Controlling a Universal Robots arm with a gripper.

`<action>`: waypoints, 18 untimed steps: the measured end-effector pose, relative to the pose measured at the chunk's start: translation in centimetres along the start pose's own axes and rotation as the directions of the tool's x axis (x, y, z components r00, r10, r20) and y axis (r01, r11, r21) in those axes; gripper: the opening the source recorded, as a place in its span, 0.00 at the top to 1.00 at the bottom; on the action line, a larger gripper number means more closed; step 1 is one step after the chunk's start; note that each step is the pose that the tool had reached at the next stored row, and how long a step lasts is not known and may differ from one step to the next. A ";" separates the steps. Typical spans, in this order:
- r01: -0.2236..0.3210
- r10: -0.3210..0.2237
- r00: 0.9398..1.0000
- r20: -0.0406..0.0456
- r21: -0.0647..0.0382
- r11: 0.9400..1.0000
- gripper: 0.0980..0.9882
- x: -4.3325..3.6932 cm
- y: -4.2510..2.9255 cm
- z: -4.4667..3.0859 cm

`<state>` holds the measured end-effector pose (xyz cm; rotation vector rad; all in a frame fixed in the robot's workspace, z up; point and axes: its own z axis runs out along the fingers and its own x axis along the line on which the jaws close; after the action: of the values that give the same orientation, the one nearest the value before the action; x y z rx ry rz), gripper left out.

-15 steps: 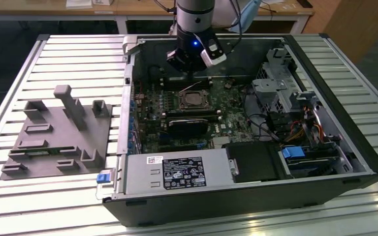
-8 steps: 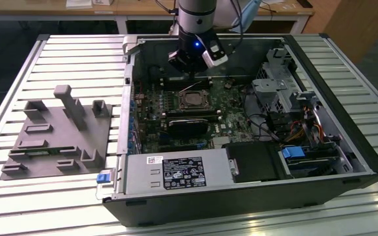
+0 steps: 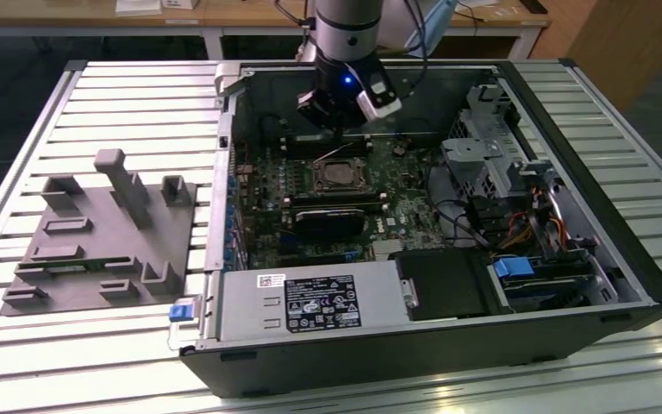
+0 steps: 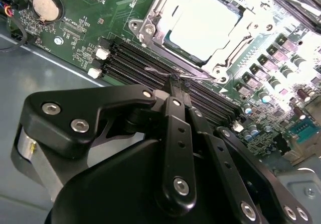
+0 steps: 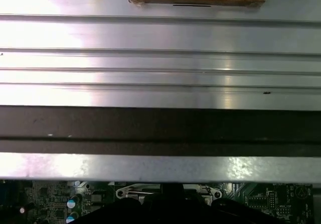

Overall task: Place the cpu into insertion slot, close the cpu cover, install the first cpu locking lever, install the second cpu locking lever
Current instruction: 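Install the first cpu locking lever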

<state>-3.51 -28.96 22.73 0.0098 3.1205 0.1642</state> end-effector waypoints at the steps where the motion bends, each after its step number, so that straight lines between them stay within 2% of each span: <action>1: 0.000 0.000 1.000 0.000 0.000 1.000 0.99 -0.03 0.01 0.04; 18: 0.000 0.000 1.000 0.000 0.000 1.000 0.99 -0.64 0.10 0.59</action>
<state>-2.85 -28.80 22.16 0.0100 3.1205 0.1641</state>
